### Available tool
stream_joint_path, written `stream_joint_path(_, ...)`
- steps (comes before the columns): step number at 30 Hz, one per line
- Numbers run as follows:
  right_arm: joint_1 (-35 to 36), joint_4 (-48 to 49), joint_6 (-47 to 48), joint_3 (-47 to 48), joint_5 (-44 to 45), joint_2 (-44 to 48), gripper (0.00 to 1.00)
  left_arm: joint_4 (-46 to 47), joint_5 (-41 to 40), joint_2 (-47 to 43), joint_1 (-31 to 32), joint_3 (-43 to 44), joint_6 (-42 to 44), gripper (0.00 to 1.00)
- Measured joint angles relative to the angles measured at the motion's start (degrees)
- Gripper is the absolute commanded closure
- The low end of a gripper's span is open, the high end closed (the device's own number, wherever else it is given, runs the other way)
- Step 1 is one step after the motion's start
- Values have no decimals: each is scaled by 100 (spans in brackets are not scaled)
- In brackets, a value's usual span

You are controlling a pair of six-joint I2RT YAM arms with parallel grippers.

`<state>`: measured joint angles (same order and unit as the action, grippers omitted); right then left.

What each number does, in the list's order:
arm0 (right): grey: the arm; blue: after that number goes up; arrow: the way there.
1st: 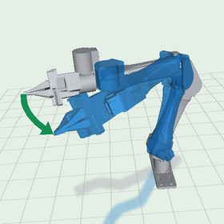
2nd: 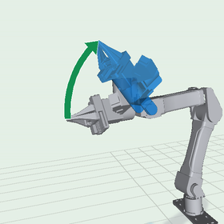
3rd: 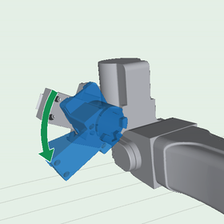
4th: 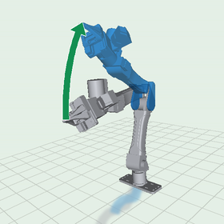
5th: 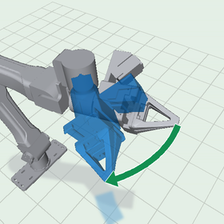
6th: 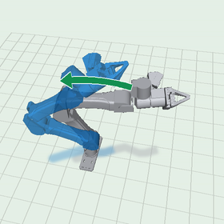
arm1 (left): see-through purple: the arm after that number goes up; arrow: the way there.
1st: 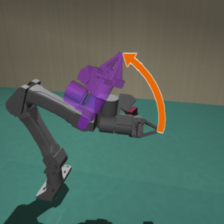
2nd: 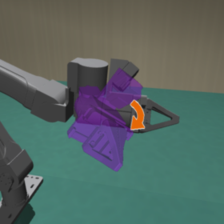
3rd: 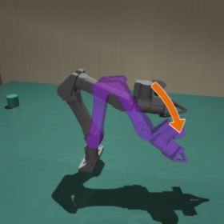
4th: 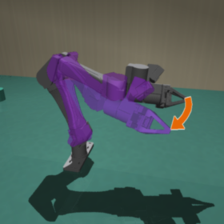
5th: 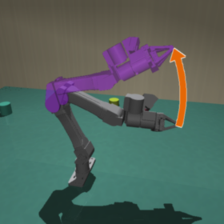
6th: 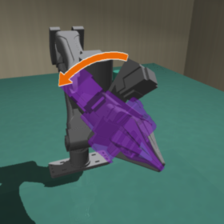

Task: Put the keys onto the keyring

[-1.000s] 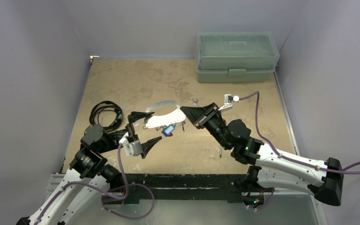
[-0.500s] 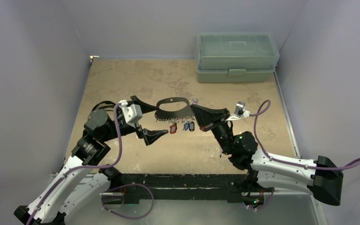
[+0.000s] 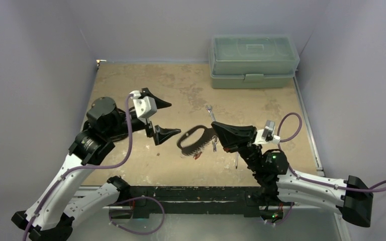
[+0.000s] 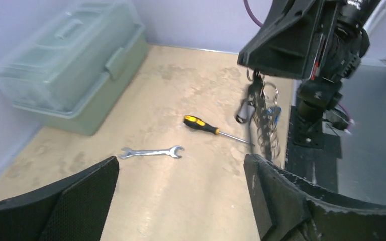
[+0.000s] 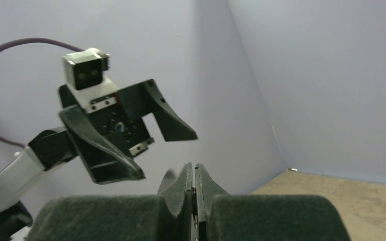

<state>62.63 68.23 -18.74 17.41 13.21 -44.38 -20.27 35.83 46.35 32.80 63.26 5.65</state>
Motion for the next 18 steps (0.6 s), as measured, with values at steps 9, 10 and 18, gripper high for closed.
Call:
stream_joint_path(9, 0, -9, 129, -105, -437, 330, 100, -92, 1051, 1073, 0, -7, -57, 23)
stream_joint_path(10, -2, -7, 140, -107, -435, 332, 100, -24, 1158, 1097, 2, -48, -129, 23)
stream_joint_path(18, 0, -22, 164, -118, -114, 68, 100, 1088, 1327, 603, 35, -1115, -929, 21)
